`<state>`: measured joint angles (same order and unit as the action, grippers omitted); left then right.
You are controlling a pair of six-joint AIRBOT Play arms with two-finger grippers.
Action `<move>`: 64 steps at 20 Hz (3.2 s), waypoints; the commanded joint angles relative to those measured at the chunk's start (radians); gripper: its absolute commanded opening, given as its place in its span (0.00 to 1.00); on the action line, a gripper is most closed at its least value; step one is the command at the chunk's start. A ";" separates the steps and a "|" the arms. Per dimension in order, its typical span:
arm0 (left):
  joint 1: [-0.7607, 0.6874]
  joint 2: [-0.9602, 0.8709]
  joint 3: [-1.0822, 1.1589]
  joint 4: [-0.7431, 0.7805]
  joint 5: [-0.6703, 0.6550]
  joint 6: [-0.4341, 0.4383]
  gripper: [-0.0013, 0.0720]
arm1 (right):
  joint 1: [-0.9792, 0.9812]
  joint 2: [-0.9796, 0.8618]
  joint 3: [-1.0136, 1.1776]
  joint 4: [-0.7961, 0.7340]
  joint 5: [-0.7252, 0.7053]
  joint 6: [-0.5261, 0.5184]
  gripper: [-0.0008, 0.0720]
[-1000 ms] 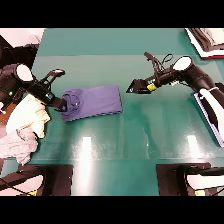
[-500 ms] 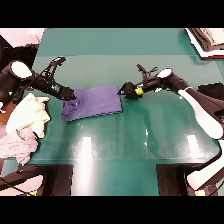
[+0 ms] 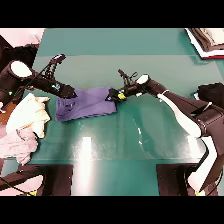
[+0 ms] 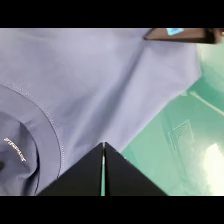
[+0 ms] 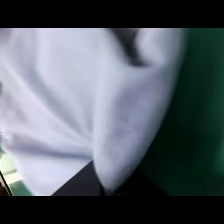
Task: Fold the shirts.
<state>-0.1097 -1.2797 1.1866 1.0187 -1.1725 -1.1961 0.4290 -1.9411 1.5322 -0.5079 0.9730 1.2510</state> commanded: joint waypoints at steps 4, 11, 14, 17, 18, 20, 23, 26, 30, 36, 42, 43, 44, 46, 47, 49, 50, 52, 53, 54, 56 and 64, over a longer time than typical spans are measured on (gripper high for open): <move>0.000 0.001 0.001 -0.002 -0.013 0.000 0.05 | -0.023 0.075 0.105 -0.060 0.043 -0.070 0.03; 0.000 0.001 0.001 -0.018 -0.020 -0.032 0.05 | -0.374 0.453 -0.103 -0.430 0.095 0.069 0.03; 0.000 0.001 0.001 -0.060 -0.012 -0.037 0.05 | -0.596 0.570 -0.190 -0.447 0.087 0.069 0.03; 0.000 0.001 0.001 -0.085 -0.002 -0.038 0.05 | -0.806 0.629 -0.211 -0.445 0.066 0.069 0.03; 0.000 0.001 0.001 -0.089 -0.002 -0.039 0.05 | -0.865 0.640 -0.211 -0.443 0.052 0.069 0.03; 0.000 0.001 0.001 -0.093 -0.002 -0.052 0.05 | -0.962 0.649 -0.210 -0.425 0.038 0.069 0.03; 0.000 0.001 0.001 -0.098 -0.002 -0.064 0.05 | -1.079 0.648 -0.209 -0.348 0.029 0.065 0.03; 0.000 0.001 0.001 -0.100 -0.001 -0.064 0.05 | -1.147 0.648 -0.172 -0.227 0.034 -0.001 0.03; 0.000 0.001 0.000 -0.099 -0.002 -0.061 0.05 | -1.189 0.648 -0.044 -0.227 0.078 -0.003 0.03; 0.000 0.000 -0.001 -0.099 -0.005 -0.061 0.05 | -1.278 0.648 0.093 -0.229 0.227 -0.002 0.03; 0.000 0.000 -0.001 -0.099 -0.006 -0.053 0.05 | -1.317 0.665 0.135 -0.525 0.433 0.085 0.03; 0.000 0.000 -0.001 -0.098 -0.008 -0.052 0.05 | -1.317 0.686 0.117 -0.606 0.440 0.101 0.03; 0.000 0.000 -0.001 -0.099 -0.010 -0.051 0.05 | -1.317 0.709 0.093 -0.678 0.442 0.121 0.03; 0.000 0.000 -0.001 -0.098 -0.010 -0.036 0.05 | -1.317 0.759 0.028 -0.823 0.440 0.165 0.03; 0.000 0.000 -0.001 -0.099 -0.013 -0.023 0.05 | -1.317 0.780 -0.005 -0.880 0.440 0.183 0.03; 0.000 0.000 -0.001 -0.098 -0.014 -0.018 0.05 | -1.322 0.815 -0.073 -0.957 0.444 0.193 0.03; 0.000 0.000 -0.001 -0.098 -0.014 -0.014 0.05 | -1.334 0.829 -0.107 -0.974 0.453 0.193 0.03; 0.000 0.000 -0.001 -0.099 -0.016 -0.010 0.05 | -1.370 0.849 -0.163 -1.007 0.473 0.201 0.03; 0.000 0.000 -0.001 -0.098 -0.017 -0.003 0.05 | -1.392 0.859 -0.187 -1.022 0.479 0.205 0.04; 0.000 0.000 -0.001 -0.098 -0.017 0.000 0.05 | -1.419 0.870 -0.206 -1.042 0.483 0.213 0.04; 0.000 0.000 -0.001 -0.098 -0.017 0.000 0.05 | -1.479 0.889 -0.228 -1.051 0.475 0.214 0.18; 0.000 0.000 -0.001 -0.098 -0.003 0.000 0.05 | -1.516 0.922 -0.248 -0.607 0.426 0.245 0.85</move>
<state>-0.1101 -1.2797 1.1858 0.9203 -1.1873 -1.1976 -1.1091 -1.0264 1.2896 -1.3422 1.4105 1.4845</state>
